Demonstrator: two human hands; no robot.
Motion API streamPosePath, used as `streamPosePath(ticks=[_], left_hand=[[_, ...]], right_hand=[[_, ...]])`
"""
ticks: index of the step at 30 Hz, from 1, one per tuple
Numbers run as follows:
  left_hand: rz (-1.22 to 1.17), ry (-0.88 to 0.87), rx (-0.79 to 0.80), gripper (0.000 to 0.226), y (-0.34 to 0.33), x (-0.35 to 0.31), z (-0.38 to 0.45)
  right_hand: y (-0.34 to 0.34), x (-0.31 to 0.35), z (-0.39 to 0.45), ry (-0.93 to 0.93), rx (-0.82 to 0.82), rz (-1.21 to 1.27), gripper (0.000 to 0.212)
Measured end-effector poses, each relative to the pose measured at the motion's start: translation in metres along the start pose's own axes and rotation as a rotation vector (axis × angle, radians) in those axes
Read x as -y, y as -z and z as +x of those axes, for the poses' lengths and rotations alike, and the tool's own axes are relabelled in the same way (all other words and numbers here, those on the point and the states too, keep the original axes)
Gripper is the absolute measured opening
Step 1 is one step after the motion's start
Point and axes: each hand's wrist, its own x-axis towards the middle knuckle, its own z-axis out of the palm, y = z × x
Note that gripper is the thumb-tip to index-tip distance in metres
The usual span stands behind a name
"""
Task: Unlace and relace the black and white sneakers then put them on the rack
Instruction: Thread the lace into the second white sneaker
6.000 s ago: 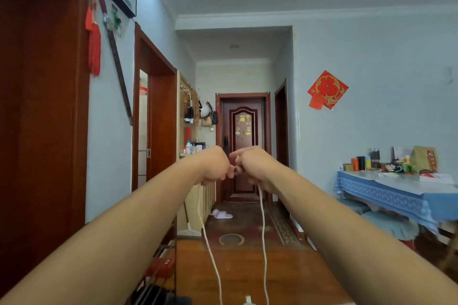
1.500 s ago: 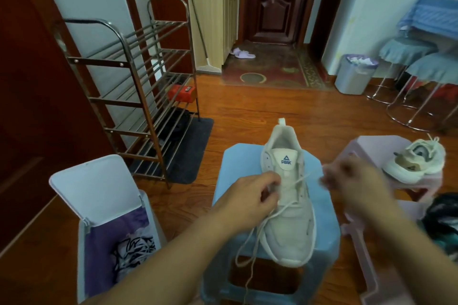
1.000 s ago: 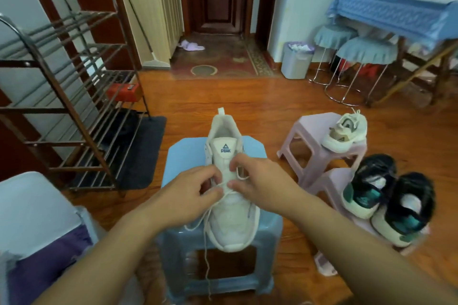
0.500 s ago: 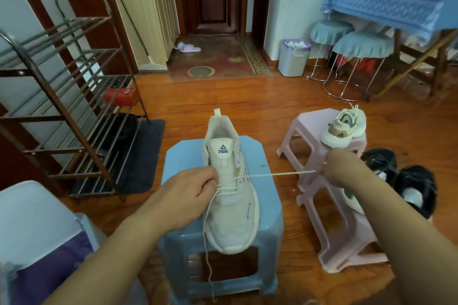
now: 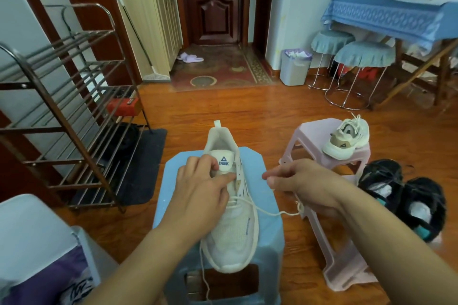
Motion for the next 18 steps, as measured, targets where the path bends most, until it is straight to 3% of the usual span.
streamPosePath(ticks=[2,5,8,10,18], left_hand=[[0.058,-0.06,-0.006,0.031,0.001,0.001,0.004],[0.041,-0.173,0.055,0.033,0.008,0.015,0.012],[-0.211,-0.086,0.152,0.04,0.018,0.033,0.019],[-0.317,-0.027,0.135,0.044,0.02,0.044,0.018],[-0.246,-0.113,0.107,0.031,0.011,0.038,0.007]], right_hand=[[-0.004,-0.001,-0.001,-0.035,0.078,-0.083,0.022],[-0.006,0.0,-0.004,-0.016,0.002,-0.308,0.026],[0.0,-0.001,-0.004,0.036,-0.12,-0.197,0.022],[0.006,-0.001,-0.004,0.049,-0.191,-0.045,0.018],[0.015,-0.008,0.006,-0.054,-0.286,0.046,0.035]])
